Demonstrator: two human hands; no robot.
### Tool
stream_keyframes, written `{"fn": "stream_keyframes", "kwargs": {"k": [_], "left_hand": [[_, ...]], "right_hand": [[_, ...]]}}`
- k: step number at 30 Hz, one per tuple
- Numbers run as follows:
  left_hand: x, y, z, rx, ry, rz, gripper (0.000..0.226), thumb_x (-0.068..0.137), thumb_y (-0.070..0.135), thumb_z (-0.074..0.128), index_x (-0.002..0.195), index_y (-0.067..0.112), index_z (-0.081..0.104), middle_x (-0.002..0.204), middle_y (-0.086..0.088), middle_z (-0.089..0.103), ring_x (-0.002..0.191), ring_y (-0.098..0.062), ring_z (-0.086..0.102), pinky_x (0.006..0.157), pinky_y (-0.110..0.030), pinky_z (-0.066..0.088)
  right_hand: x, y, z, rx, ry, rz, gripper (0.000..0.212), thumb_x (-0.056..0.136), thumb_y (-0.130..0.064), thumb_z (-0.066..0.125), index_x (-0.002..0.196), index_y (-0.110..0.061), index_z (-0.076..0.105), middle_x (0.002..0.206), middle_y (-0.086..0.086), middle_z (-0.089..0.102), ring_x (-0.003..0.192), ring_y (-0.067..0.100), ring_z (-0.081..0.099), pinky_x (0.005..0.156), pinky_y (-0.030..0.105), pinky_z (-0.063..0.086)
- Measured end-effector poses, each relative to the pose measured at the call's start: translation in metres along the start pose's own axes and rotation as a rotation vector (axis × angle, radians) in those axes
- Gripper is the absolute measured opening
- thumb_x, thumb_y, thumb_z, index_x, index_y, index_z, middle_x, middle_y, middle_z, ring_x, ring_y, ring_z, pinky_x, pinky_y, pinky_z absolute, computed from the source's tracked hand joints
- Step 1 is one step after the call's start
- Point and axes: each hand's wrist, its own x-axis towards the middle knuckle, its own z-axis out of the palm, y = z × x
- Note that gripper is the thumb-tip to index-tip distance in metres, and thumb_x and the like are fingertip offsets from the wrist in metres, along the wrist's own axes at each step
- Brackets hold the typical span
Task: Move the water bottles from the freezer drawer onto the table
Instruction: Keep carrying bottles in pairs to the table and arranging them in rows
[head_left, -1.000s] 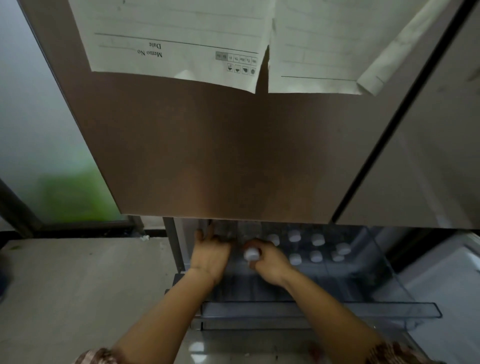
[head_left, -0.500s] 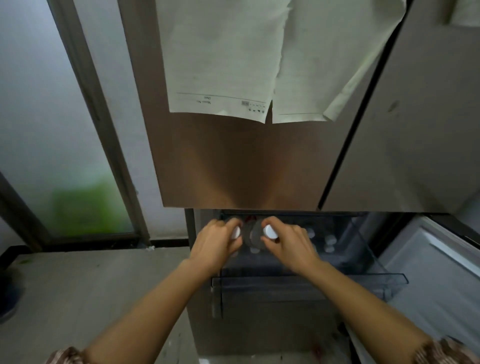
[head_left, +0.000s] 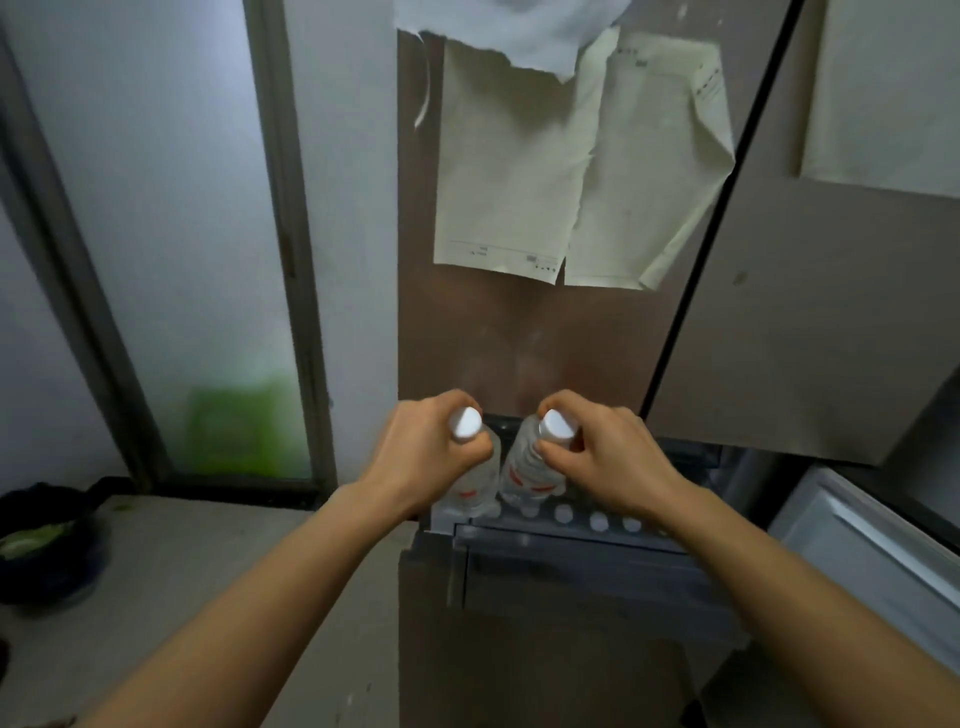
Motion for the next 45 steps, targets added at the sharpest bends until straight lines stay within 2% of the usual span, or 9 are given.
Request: {"fn": "stream_keyframes", "kwargs": {"k": [3,8,15,19,24,27,31,39,45], "left_hand": [[-0.031,0.010,-0.037,0.065,0.076,-0.054,0.014,0.073,0.038,0.066,0.079,0.026,0.064,0.069,0.008,0.064,0.063,-0.008,0.060,0.052,-0.023,0.049],[-0.109,-0.005,-0.094,0.214,0.070,-0.225,0.021,0.068,0.039,0.064,0.066,0.019,0.060,0.059,0.003,0.057,0.057,-0.014,0.055,0.047,-0.027,0.041],[-0.242,-0.053,-0.183,0.353,0.079,-0.535,0.034,0.061,0.041,0.062,0.064,0.007,0.057,0.064,-0.012,0.061,0.059,-0.021,0.056,0.049,-0.033,0.038],[-0.327,-0.087,-0.255,0.356,0.147,-0.696,0.030,0.061,0.041,0.061,0.068,0.013,0.063,0.068,-0.007,0.066,0.069,-0.021,0.062,0.054,-0.033,0.043],[-0.437,-0.125,-0.356,0.389,0.237,-0.779,0.025,0.066,0.033,0.065,0.058,0.012,0.054,0.056,-0.005,0.056,0.050,-0.011,0.046,0.045,-0.028,0.029],[-0.507,-0.151,-0.421,0.425,0.254,-0.844,0.027,0.067,0.034,0.063,0.059,0.010,0.054,0.054,-0.004,0.054,0.051,-0.017,0.053,0.045,-0.034,0.036],[-0.594,-0.186,-0.505,0.462,0.266,-0.932,0.020,0.071,0.035,0.061,0.069,0.015,0.064,0.067,-0.003,0.066,0.064,-0.019,0.063,0.055,-0.039,0.051],[-0.741,-0.259,-0.653,0.536,0.283,-1.115,0.027,0.075,0.034,0.061,0.058,0.015,0.051,0.058,-0.003,0.057,0.051,-0.017,0.049,0.048,-0.029,0.032],[-0.831,-0.321,-0.743,0.565,0.338,-1.191,0.029,0.072,0.034,0.064,0.063,0.008,0.057,0.061,-0.008,0.063,0.059,-0.024,0.061,0.052,-0.039,0.044]], "right_hand": [[-0.006,-0.034,-0.009,0.078,-0.025,-0.091,0.023,0.085,-0.035,0.062,0.106,-0.033,0.052,0.072,-0.014,0.059,0.067,0.002,0.059,0.058,0.018,0.043],[-0.020,-0.103,0.015,0.162,-0.189,-0.258,0.024,0.086,-0.032,0.062,0.108,-0.024,0.056,0.096,0.003,0.069,0.084,0.021,0.065,0.074,0.041,0.055],[-0.047,-0.236,0.092,0.185,-0.409,-0.510,0.029,0.085,-0.036,0.062,0.108,-0.019,0.056,0.095,0.004,0.067,0.087,0.023,0.061,0.071,0.034,0.047],[-0.068,-0.338,0.136,0.190,-0.503,-0.664,0.032,0.085,-0.041,0.063,0.103,-0.015,0.056,0.097,0.006,0.065,0.089,0.025,0.059,0.074,0.039,0.047],[-0.105,-0.483,0.190,0.236,-0.533,-0.809,0.025,0.084,-0.041,0.063,0.093,-0.020,0.053,0.083,0.000,0.057,0.081,0.024,0.056,0.062,0.032,0.036],[-0.129,-0.577,0.222,0.278,-0.560,-0.835,0.025,0.084,-0.042,0.063,0.094,-0.023,0.052,0.077,-0.008,0.052,0.072,0.015,0.050,0.058,0.029,0.033],[-0.161,-0.698,0.261,0.325,-0.630,-0.863,0.027,0.084,-0.042,0.063,0.097,-0.019,0.055,0.086,-0.002,0.062,0.078,0.017,0.059,0.063,0.034,0.048],[-0.207,-0.915,0.325,0.331,-0.681,-1.070,0.026,0.090,-0.042,0.057,0.090,-0.021,0.042,0.083,-0.002,0.056,0.073,0.018,0.055,0.058,0.028,0.037],[-0.226,-1.053,0.378,0.331,-0.674,-1.179,0.028,0.089,-0.045,0.056,0.096,-0.020,0.049,0.088,0.000,0.061,0.073,0.017,0.057,0.062,0.036,0.052]]}}
